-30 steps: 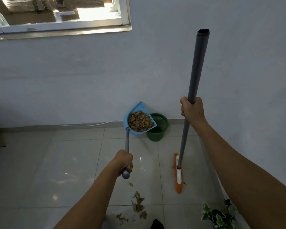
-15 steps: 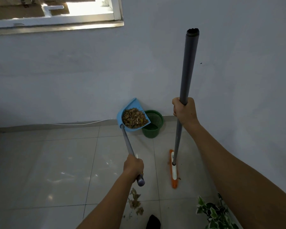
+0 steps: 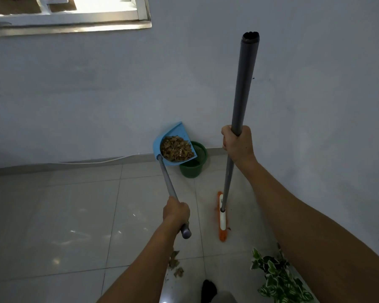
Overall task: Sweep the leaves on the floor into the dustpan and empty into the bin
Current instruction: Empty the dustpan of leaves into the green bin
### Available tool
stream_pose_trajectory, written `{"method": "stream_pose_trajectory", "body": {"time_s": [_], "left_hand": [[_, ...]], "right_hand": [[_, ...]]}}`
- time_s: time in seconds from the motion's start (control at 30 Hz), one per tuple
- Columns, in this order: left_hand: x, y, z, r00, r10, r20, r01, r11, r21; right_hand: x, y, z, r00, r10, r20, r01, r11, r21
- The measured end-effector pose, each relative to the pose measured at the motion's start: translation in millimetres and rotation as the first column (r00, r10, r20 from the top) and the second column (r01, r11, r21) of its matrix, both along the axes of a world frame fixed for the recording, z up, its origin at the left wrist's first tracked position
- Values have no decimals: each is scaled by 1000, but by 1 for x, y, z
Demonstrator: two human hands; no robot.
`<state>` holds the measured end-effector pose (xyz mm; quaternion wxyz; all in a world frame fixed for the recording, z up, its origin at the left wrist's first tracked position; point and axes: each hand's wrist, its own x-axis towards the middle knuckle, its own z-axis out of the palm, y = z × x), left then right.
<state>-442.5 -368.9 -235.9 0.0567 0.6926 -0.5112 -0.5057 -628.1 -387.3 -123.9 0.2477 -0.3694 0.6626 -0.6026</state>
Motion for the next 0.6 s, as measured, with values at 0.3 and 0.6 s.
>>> {"method": "stream_pose_trajectory", "body": {"time_s": [0.3,0.6], "left_hand": [[-34,20,0,991,-49,122,58,996,-75],[-66,42,-30,989,-26,148,44,992,-121]], "right_hand": [[-31,10,4,995,97,23,-97,995,3],[-61,15,4,985,166,45,-166,986,-6]]}}
